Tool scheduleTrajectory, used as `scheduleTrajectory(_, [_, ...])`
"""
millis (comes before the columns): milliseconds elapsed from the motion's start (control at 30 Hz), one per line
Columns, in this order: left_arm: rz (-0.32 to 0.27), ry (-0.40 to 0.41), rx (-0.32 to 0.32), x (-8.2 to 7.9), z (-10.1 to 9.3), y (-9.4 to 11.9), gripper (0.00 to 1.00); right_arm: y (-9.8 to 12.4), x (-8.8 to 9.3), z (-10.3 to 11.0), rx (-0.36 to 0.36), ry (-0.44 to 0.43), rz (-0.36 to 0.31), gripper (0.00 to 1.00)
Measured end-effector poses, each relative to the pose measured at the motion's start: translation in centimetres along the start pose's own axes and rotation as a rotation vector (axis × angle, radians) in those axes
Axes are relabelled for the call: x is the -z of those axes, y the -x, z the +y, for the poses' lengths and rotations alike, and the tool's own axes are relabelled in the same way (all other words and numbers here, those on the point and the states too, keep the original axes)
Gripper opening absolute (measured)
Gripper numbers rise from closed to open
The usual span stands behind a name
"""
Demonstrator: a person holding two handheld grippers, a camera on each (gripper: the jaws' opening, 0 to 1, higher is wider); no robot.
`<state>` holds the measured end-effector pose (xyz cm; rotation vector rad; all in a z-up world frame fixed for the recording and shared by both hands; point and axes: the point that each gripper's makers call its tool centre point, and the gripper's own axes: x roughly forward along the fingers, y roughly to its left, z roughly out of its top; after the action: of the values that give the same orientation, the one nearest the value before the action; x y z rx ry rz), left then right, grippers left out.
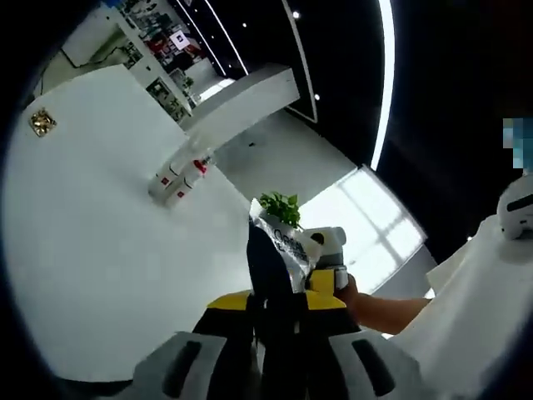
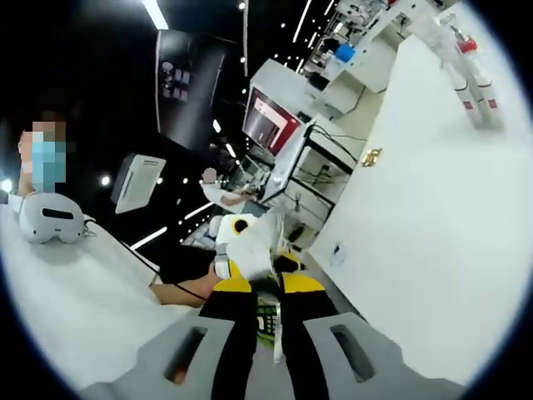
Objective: Arrange the skincare products in the storage area until every visible bottle or jar stands upright without overlapping.
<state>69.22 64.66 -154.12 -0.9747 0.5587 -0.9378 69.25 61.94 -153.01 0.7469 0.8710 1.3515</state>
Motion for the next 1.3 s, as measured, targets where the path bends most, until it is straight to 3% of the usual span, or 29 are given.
scheduleTrajectory(133, [-0.031,-0.017,0.017,-0.7,-0.5,0.5,0.02,0.0,-0.1,-0.4,0.001,-0.064,-0.014,0.08])
scheduleTrajectory(200, [-0.04,-0.026,0.02,-0.8,-0.6,0.6,0.02,0.1,-0.1,-0.4,-0.004,-0.068,-0.021,0.09])
scheduleTrajectory(400, [-0.08,0.051,0.05,-1.6,-0.6,1.0,0.01,0.1,-0.9,-0.7,-0.007,-0.073,-0.102,0.1])
scheduleTrajectory(533, [-0.089,0.065,0.043,-1.7,-0.4,1.0,0.01,-0.8,-1.0,-0.9,-0.003,-0.085,-0.141,0.32])
scheduleTrajectory(600, [-0.105,0.084,0.044,-2.0,-0.2,1.2,0.0,-1.6,-0.3,-1.1,0.01,-0.069,-0.109,0.4])
scheduleTrajectory(700, [-0.134,0.125,0.072,-2.6,-0.4,1.4,0.0,-2.7,1.0,-1.3,0.018,-0.058,-0.064,0.44])
scheduleTrajectory(800, [-0.154,0.141,0.075,-3.0,-0.3,1.7,0.0,-3.8,1.8,-1.5,0.006,-0.071,-0.05,0.39])
scheduleTrajectory(867, [-0.165,0.15,0.072,-3.1,-0.2,1.8,0.0,-3.9,1.9,-1.6,0.023,-0.009,-0.04,0.23])
scheduleTrajectory(1000, [-0.201,0.168,0.024,-3.7,0.8,2.0,0.01,-3.4,1.5,-1.3,-0.008,-0.093,-0.059,0.07])
scheduleTrajectory(1033, [-0.196,0.178,0.013,-3.6,1.1,2.0,0.01,-3.2,1.3,-0.9,-0.03,-0.14,-0.057,0.06])
scheduleTrajectory(1300, [-0.191,0.162,0.015,-3.5,1.0,1.8,0.01,-2.5,0.5,-0.5,-0.062,-0.164,-0.091,0.0])
